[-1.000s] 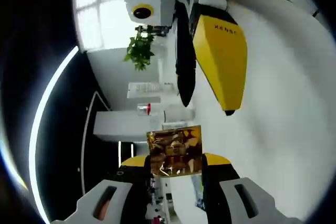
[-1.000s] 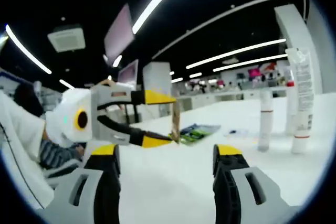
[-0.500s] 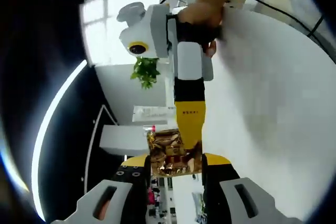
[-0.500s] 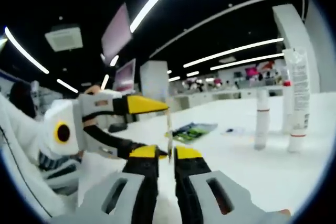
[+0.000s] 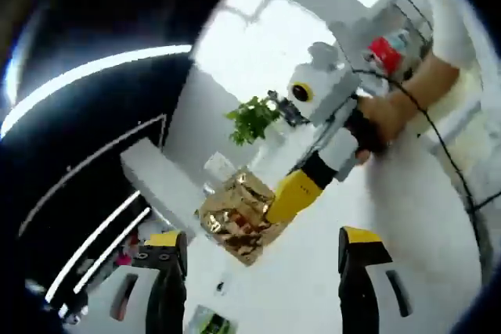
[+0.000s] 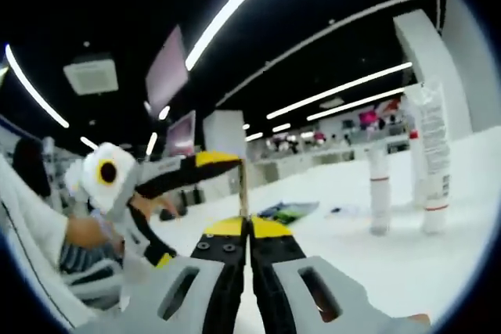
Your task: Arrange the skincare products in the storage area until every visible bottle or jar stands upright without overlapping.
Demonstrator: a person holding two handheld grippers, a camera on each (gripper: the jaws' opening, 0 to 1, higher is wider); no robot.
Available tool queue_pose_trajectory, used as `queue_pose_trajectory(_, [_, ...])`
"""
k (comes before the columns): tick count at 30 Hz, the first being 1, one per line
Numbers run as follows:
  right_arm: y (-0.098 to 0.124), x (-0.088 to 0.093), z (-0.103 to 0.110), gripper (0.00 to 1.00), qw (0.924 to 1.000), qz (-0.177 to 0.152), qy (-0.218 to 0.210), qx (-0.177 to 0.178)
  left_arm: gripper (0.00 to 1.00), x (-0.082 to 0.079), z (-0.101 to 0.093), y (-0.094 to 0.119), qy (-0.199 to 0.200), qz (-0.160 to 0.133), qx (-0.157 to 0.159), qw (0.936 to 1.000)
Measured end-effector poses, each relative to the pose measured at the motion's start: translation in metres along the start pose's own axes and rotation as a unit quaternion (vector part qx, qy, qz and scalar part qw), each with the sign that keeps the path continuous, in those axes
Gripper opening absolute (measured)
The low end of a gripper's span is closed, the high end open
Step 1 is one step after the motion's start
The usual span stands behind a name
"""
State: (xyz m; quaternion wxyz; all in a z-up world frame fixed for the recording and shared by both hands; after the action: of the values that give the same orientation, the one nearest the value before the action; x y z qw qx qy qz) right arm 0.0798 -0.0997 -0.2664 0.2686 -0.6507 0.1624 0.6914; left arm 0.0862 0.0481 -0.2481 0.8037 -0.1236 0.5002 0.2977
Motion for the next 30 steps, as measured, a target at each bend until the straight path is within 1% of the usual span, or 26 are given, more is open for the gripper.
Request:
queue_pose_trajectory(1, [0.0,-0.002,0.002,0.0,0.9998,-0.01,-0.007,-0.013,0.8,0.001,0.003,0.001,0.038,-0.006,0.009,0.9992])
queue_pose_trajectory(2, [0.0,-0.004,0.007,0.0,0.9989,-0.022,-0.018,-0.036,0.79,0.0,0.006,0.003,0.101,-0.022,0.025,0.9943])
queue_pose_trajectory(3, [0.0,-0.004,0.011,0.0,0.9973,-0.025,-0.033,-0.061,0.77,-0.001,0.008,0.005,0.166,-0.045,0.043,0.9841])
queue_pose_trajectory(4, [0.0,-0.003,0.013,0.0,0.9963,-0.02,-0.042,-0.072,0.75,0.0,0.009,0.007,0.204,-0.049,0.063,0.9757])
queue_pose_trajectory(5, [0.0,-0.003,0.014,0.0,0.9952,-0.014,-0.051,-0.083,0.7,0.001,0.01,0.009,0.242,-0.052,0.083,0.9654])
queue_pose_trajectory(6, [-0.001,-0.003,0.015,0.0,0.995,-0.016,-0.048,-0.086,0.66,0.003,0.009,0.011,0.266,-0.062,0.121,0.9543])
queue_pose_trajectory(8, [-0.001,-0.004,0.016,0.0,0.9945,-0.022,-0.045,-0.092,0.58,0.006,0.009,0.012,0.296,-0.071,0.141,0.9421])
queue_pose_trajectory(10, [-0.001,-0.005,0.013,0.0,0.9938,-0.023,-0.05,-0.097,0.54,0.01,0.011,0.014,0.312,-0.079,0.143,0.936])
queue_pose_trajectory(11, [-0.001,-0.005,0.013,0.0,0.9935,-0.023,-0.052,-0.098,0.48,0.011,0.012,0.015,0.341,-0.092,0.153,0.9229])
queue_pose_trajectory(12, [-0.002,-0.005,0.011,0.0,0.9928,-0.02,-0.059,-0.102,0.43,0.012,0.013,0.018,0.368,-0.098,0.171,0.9086])
queue_pose_trajectory(13, [-0.003,-0.005,0.01,0.0,0.9926,-0.02,-0.059,-0.105,0.35,0.012,0.013,0.02,0.387,-0.105,0.181,0.898])
queue_pose_trajectory(14, [-0.003,-0.005,0.008,0.0,0.9923,-0.021,-0.06,-0.106,0.24,0.012,0.015,0.021,0.394,-0.108,0.182,0.8946])
queue_pose_trajectory(15, [-0.003,-0.006,0.007,0.0,0.9917,-0.022,-0.063,-0.109,0.18,0.014,0.016,0.021,0.393,-0.113,0.176,0.8955])
queue_pose_trajectory(16, [-0.003,-0.007,0.006,0.0,0.9914,-0.024,-0.065,-0.111,0.14,0.014,0.018,0.021,0.398,-0.119,0.169,0.8936])
queue_pose_trajectory(17, [-0.003,-0.007,0.005,0.0,0.991,-0.025,-0.068,-0.112,0.11,0.013,0.018,0.022,0.406,-0.121,0.164,0.8906])
queue_pose_trajectory(18, [-0.003,-0.007,0.004,0.0,0.991,-0.026,-0.069,-0.112,0.05,0.014,0.019,0.023,0.416,-0.126,0.175,0.8834])
queue_pose_trajectory(19, [-0.004,-0.007,0.004,0.0,0.9913,-0.027,-0.065,-0.111,0.02,0.012,0.016,0.025,0.428,-0.133,0.195,0.8725])
queue_pose_trajectory(20, [-0.004,-0.007,0.005,0.0,0.9909,-0.029,-0.061,-0.116,0.01,0.01,0.014,0.026,0.459,-0.131,0.214,0.8523])
queue_pose_trajectory(21, [-0.004,-0.007,0.005,0.0,0.9908,-0.03,-0.06,-0.117,0.01,0.01,0.015,0.027,0.47,-0.134,0.221,0.8437])
queue_pose_trajectory(23, [-0.004,-0.009,0.009,0.01,0.9894,-0.041,-0.052,-0.129,0.0,0.011,0.016,0.028,0.479,-0.136,0.233,0.8356])
queue_pose_trajectory(24, [-0.005,-0.008,0.009,0.01,0.9893,-0.043,-0.047,-0.131,0.0,0.011,0.015,0.029,0.48,-0.135,0.236,0.834])
queue_pose_trajectory(28, [-0.006,-0.005,0.011,0.01,0.9904,-0.03,-0.035,-0.13,0.0,0.01,0.017,0.032,0.478,-0.137,0.23,0.8365])
queue_pose_trajectory(29, [-0.005,-0.004,0.012,0.01,0.9902,-0.023,-0.033,-0.134,0.0,0.009,0.019,0.035,0.474,-0.135,0.228,0.8398])
queue_pose_trajectory(30, [-0.005,-0.003,0.013,0.03,0.99,-0.017,-0.031,-0.137,0.0,0.009,0.019,0.037,0.463,-0.127,0.227,0.8476])
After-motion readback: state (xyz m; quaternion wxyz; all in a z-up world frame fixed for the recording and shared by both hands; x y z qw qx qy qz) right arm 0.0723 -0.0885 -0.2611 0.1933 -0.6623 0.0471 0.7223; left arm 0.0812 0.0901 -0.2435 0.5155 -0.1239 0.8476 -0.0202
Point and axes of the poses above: the point that each gripper's makers call its tool centre point, and the gripper's own axes: y roughly backward along the fingers, z roughly to its left, x roughly out of its underside, the point moved 8 cm from there along y, roughly backward along the fingers, and after that the axes turned 3 degrees about y, right-handed, at the moved point
